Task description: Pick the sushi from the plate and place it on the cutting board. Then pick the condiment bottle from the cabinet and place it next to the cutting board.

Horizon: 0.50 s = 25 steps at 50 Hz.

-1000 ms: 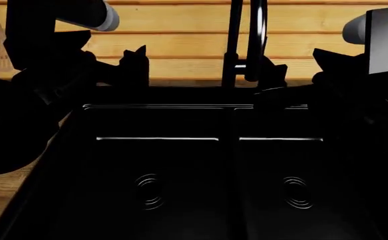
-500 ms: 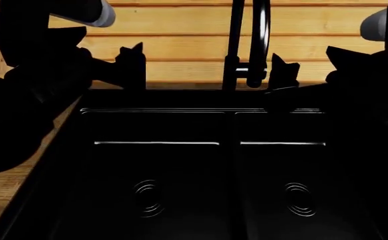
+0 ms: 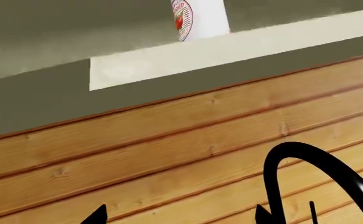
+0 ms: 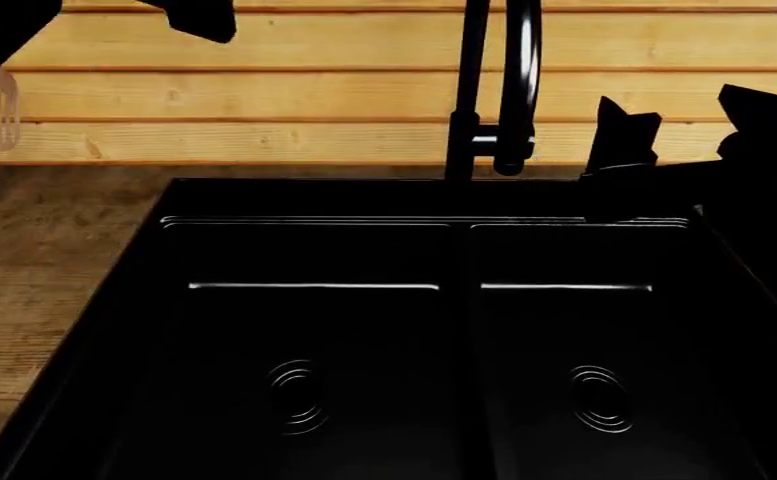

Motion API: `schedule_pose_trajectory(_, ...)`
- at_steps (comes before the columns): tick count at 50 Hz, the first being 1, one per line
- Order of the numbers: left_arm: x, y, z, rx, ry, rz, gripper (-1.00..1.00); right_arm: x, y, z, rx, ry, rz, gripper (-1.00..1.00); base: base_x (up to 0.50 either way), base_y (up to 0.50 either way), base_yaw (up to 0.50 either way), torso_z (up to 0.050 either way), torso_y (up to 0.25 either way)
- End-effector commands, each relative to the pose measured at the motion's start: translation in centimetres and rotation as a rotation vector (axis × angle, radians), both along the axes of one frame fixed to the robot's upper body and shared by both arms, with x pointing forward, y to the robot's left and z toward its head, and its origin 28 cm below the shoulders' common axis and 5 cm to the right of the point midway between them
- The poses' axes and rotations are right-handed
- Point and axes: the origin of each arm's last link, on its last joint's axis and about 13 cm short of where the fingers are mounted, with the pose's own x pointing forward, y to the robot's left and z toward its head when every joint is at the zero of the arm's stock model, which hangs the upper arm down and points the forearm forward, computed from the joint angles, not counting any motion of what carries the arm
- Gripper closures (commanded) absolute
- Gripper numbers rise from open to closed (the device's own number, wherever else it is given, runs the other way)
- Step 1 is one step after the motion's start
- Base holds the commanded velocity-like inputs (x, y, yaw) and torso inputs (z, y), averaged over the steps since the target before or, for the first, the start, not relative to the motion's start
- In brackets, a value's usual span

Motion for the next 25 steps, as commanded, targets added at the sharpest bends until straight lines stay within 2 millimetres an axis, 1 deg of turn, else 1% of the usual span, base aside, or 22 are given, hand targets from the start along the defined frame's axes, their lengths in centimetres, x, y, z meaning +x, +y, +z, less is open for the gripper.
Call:
schedule_pose_trajectory(1, -3.1, -0.5, 3.5, 0.001, -0.171, -0.027, -1.00, -0.1, -0.2, 0.1, -0.003, 0.001, -0.013, -1.00, 0.00, 0.00, 0.00, 0.000, 0.000)
schedule_pose_trajectory(7, -4.4, -1.0, 4.6, 0.012, -0.218, -0.052, -1.00, -0.1, -0.1, 0.3, -0.010, 0.004, -0.009, -1.00, 0.00, 0.00, 0.00, 0.000, 0.000)
schedule_pose_trajectory(13, -5.2, -1.5, 5.2, 0.023, -0.243, -0.075, -1.00, 0.0, 0.0, 0.2, -0.012, 0.008, -0.005, -1.00, 0.00, 0.00, 0.00, 0.000, 0.000)
schedule_pose_trajectory(19, -5.3, -2.0, 5.5, 0.025, -0.250, -0.095, -1.00, 0.1, 0.1, 0.2, -0.017, 0.013, 0.000, -1.00, 0.00, 0.00, 0.00, 0.000, 0.000)
schedule_pose_trajectory(25, -4.6, -2.5, 7.0, 0.011, -0.259, -0.084, -1.00, 0.2, 0.2, 0.5, -0.024, 0.015, 0.003, -1.00, 0.00, 0.00, 0.00, 0.000, 0.000)
